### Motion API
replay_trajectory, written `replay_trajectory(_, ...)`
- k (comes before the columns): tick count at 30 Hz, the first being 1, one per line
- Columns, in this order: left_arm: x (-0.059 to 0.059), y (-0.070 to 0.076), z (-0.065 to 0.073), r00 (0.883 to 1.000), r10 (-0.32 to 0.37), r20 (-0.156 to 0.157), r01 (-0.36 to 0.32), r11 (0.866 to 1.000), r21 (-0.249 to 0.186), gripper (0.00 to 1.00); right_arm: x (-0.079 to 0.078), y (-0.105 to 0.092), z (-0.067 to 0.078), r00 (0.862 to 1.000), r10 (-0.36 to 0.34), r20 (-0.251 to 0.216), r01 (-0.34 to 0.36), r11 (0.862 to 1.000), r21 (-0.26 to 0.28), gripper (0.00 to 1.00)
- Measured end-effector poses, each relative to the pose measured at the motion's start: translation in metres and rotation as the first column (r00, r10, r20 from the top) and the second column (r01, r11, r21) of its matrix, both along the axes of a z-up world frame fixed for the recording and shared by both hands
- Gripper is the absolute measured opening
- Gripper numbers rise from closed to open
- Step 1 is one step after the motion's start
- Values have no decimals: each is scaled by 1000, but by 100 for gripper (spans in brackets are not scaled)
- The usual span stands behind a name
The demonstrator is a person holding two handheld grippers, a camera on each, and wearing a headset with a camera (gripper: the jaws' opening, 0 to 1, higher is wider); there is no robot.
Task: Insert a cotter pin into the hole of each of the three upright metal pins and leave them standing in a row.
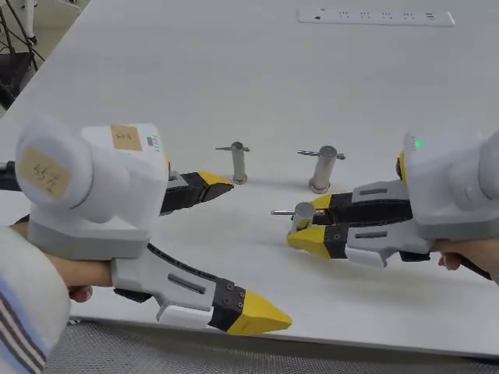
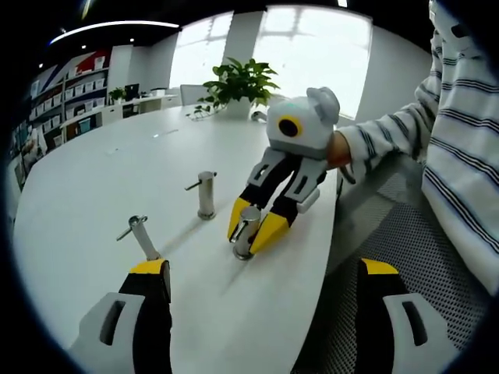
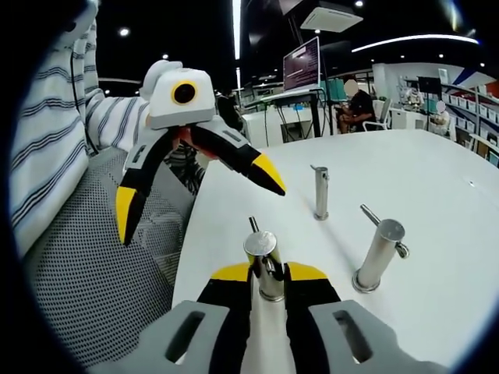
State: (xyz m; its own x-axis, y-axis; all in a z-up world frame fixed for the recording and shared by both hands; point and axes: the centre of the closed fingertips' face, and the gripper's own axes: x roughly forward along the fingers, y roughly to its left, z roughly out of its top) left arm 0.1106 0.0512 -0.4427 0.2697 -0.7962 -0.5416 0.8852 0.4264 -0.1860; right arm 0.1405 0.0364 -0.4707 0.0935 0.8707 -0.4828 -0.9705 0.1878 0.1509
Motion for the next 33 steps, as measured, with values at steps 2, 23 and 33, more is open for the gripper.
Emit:
replay_trajectory(2, 1, 1, -1, 1000, 8, 4, -8, 1000, 7, 99, 0, 0, 0, 1000, 6, 2, -6, 1000, -2, 10)
replay_trajectory(23, 2, 4, -1, 999, 34, 5, -34, 999, 31, 99, -2, -26, 6, 996, 30, 88, -24, 998, -66, 8)
replay_trajectory(33, 0, 0, -4, 1000, 25, -14, -24, 999, 37, 98, 28, -73, 16, 989, -71, 127, 80, 994, -74, 8)
